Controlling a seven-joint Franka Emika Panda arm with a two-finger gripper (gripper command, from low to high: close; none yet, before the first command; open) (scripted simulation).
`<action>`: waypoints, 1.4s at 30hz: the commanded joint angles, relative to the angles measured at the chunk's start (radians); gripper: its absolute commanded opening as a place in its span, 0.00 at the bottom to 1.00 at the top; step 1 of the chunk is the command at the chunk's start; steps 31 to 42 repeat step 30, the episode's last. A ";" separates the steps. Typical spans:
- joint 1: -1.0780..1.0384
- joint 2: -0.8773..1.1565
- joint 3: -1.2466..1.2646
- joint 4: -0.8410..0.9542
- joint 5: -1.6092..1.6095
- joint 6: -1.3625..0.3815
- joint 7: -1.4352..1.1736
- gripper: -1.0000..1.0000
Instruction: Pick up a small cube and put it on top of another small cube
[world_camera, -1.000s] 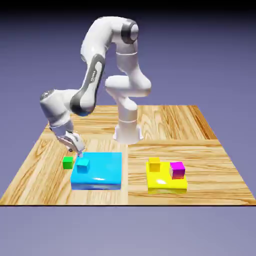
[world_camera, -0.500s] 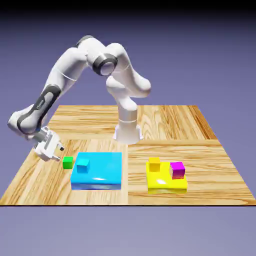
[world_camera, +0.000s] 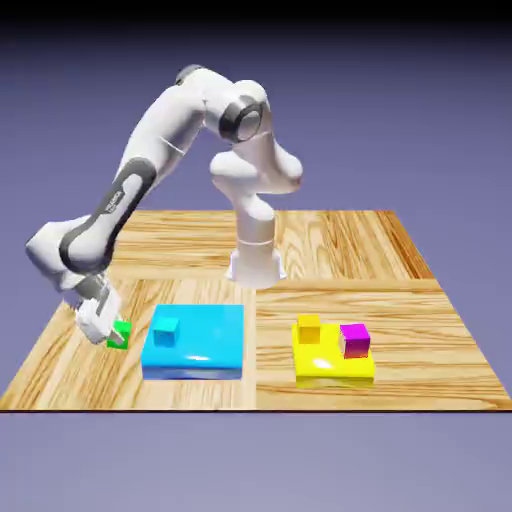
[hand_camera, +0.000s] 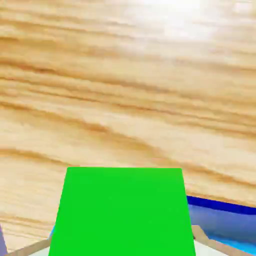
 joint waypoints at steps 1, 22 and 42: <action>0.036 -0.019 0.011 -0.009 0.026 0.042 0.018 0.00; 0.393 -0.551 0.652 -0.550 0.777 0.555 0.673 0.00; 0.411 -0.436 0.665 -0.487 0.894 0.564 0.566 1.00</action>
